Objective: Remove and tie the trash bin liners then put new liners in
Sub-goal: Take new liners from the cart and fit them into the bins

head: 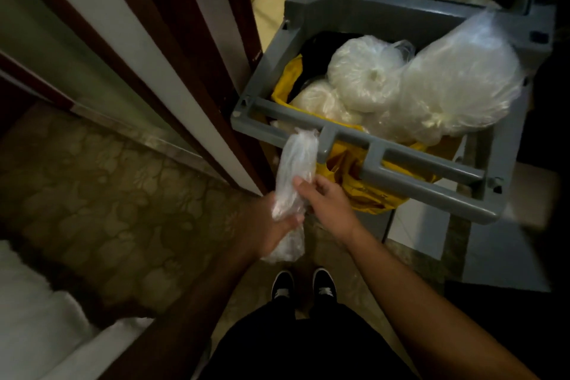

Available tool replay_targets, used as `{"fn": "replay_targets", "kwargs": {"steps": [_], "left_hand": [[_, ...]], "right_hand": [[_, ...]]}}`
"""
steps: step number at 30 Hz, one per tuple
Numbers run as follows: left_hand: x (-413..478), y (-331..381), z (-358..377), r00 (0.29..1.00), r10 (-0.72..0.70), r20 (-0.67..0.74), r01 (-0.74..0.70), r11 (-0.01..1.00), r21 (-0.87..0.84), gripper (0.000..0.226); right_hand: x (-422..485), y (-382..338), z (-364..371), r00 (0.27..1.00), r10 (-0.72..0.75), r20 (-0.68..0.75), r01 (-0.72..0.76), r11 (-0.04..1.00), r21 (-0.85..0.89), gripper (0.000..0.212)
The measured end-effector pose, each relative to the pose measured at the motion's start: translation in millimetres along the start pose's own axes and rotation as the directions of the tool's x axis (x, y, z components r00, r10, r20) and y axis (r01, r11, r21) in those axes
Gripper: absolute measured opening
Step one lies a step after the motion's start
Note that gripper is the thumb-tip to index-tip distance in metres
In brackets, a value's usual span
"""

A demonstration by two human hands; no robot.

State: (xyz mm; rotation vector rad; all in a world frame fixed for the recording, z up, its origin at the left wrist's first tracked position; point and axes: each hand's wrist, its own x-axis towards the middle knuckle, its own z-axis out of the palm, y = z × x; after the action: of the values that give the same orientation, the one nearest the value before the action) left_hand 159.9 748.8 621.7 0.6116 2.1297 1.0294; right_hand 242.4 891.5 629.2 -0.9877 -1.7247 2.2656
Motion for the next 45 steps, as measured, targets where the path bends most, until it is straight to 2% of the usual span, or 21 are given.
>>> {"fn": "replay_targets", "kwargs": {"steps": [3,5,6,7,9,11,13,16,17,19,21,23,25,29,32,37,39,41,43,45], "left_hand": [[-15,-12,14,0.999,-0.053,-0.006,0.053,0.998,-0.030,0.072],[-28,-16,19,0.995,-0.092,0.033,0.092,0.996,-0.006,0.054],[-35,-19,18,0.992,-0.114,0.057,0.112,0.993,0.035,0.041],[-42,-24,18,0.989,-0.129,0.072,0.123,0.989,0.078,0.037],[-57,-42,16,0.983,-0.151,0.105,0.141,0.986,0.091,0.047],[-72,-57,14,0.969,-0.209,0.134,0.201,0.977,0.072,0.049],[-90,-66,10,0.947,-0.275,0.164,0.273,0.961,0.036,0.041],[-122,-88,4,0.931,-0.330,0.157,0.336,0.942,-0.007,0.044],[-134,-103,6,0.919,-0.372,0.127,0.377,0.926,-0.012,0.043],[-165,-144,17,0.857,-0.515,0.008,0.515,0.856,-0.043,0.036],[-203,-168,31,0.763,-0.637,-0.109,0.618,0.768,-0.166,0.023],[-241,-187,49,0.666,-0.723,-0.185,0.668,0.688,-0.285,0.007],[-281,-202,72,0.551,-0.807,-0.213,0.698,0.585,-0.412,0.006],[-352,-222,129,0.355,-0.919,-0.172,0.688,0.381,-0.617,0.002],[-400,-227,181,0.247,-0.962,-0.113,0.609,0.245,-0.754,0.004],[-471,-224,259,0.141,-0.989,-0.047,0.433,0.104,-0.895,0.002],[-498,-225,283,0.111,-0.993,-0.032,0.395,0.073,-0.916,0.003],[-523,-229,300,0.090,-0.996,-0.008,0.329,0.037,-0.944,0.006],[-546,-236,310,0.066,-0.998,0.026,0.229,-0.010,-0.973,0.006],[-568,-247,319,0.053,-0.997,0.050,0.146,-0.042,-0.988,0.008]], "right_hand": [[11,-6,14,1.000,0.024,0.019,-0.024,1.000,0.003,0.035],[16,-4,19,0.998,0.012,0.054,-0.009,0.998,-0.063,0.030],[17,-1,20,0.995,0.005,0.101,0.007,0.993,-0.120,0.025],[17,2,21,0.987,0.006,0.162,0.024,0.982,-0.186,0.022],[18,15,23,0.955,0.050,0.291,0.060,0.932,-0.356,0.021],[20,32,26,0.904,0.135,0.406,0.122,0.829,-0.546,0.018],[19,49,33,0.813,0.294,0.503,0.179,0.696,-0.695,0.009],[15,82,46,0.722,0.505,0.473,0.194,0.508,-0.839,0.027],[14,92,50,0.705,0.546,0.452,0.179,0.480,-0.859,0.031],[13,110,59,0.661,0.609,0.437,0.192,0.426,-0.884,0.035],[14,127,66,0.603,0.667,0.438,0.232,0.378,-0.896,0.044],[16,146,74,0.553,0.695,0.459,0.298,0.349,-0.888,0.057],[2,151,94,0.525,0.725,0.447,0.357,0.288,-0.888,0.074],[-32,167,140,0.415,0.814,0.407,0.507,0.165,-0.846,0.062],[-73,181,175,0.350,0.825,0.443,0.626,0.146,-0.766,0.070],[-159,217,230,0.180,0.869,0.461,0.879,0.068,-0.471,0.052],[-196,234,246,0.106,0.883,0.456,0.934,0.069,-0.351,0.039],[-231,248,258,0.042,0.895,0.444,0.942,0.112,-0.315,0.022],[-261,262,268,0.007,0.899,0.439,0.941,0.142,-0.306,0.021],[-280,276,276,0.033,0.909,0.415,0.929,0.125,-0.349,0.023]]}}
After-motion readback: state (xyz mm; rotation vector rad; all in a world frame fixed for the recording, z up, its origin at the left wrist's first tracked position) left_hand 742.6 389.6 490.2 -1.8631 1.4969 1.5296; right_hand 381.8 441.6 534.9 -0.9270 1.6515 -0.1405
